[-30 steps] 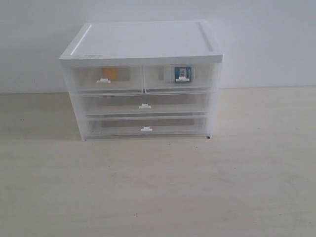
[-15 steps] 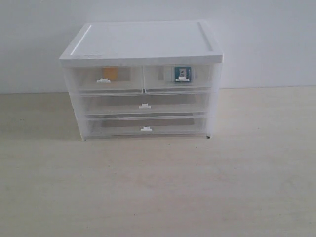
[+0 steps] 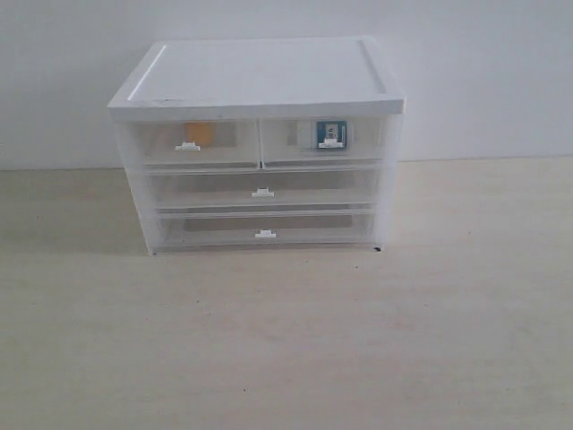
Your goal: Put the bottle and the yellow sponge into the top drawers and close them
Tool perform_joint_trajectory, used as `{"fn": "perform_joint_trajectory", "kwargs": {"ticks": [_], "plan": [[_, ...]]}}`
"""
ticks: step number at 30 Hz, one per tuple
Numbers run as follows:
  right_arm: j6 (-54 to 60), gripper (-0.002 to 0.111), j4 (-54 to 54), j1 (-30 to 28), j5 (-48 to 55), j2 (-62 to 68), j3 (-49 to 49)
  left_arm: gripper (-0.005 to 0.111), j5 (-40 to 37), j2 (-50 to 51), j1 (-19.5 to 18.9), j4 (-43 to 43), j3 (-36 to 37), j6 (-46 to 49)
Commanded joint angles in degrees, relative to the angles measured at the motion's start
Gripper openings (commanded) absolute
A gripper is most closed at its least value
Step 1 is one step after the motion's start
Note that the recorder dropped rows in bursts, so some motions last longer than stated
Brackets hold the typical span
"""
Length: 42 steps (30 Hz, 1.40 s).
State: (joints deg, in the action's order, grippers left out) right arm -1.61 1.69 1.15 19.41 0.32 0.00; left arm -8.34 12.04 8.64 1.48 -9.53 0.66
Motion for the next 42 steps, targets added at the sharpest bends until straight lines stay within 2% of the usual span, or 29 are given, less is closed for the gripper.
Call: {"fn": "perform_joint_trajectory", "kwargs": {"ticks": [1, 3, 8, 15, 22, 26, 42], "plan": [[0.22, 0.0, 0.36, 0.18, -0.07, -0.32, 0.0, 0.004, -2.19, -8.49, -3.95, -0.89, 3.84, 0.28], [0.22, 0.0, 0.36, 0.18, -0.07, -0.32, 0.0, 0.004, -4.18, -11.72, -5.62, -0.89, 5.32, 0.28], [0.22, 0.0, 0.36, 0.18, -0.07, -0.32, 0.0, 0.004, -5.07, -12.04, -8.28, -0.89, 7.88, 0.28], [0.22, 0.0, 0.36, 0.18, -0.07, -0.32, 0.0, 0.004, -0.96, -12.04, -8.8, -0.58, 9.53, 0.5], [0.22, 0.0, 0.36, 0.18, -0.07, -0.32, 0.0, 0.004, -3.87, -12.04, -9.07, -0.46, 9.53, 0.5], [0.22, 0.0, 0.36, 0.18, -0.07, -0.32, 0.0, 0.004, -8.02, -12.04, -9.07, -0.46, 9.53, 0.5], [0.22, 0.0, 0.36, 0.18, -0.07, -0.32, 0.0, 0.004, -9.24, -12.04, -9.07, -0.46, 9.53, 0.27]]}}
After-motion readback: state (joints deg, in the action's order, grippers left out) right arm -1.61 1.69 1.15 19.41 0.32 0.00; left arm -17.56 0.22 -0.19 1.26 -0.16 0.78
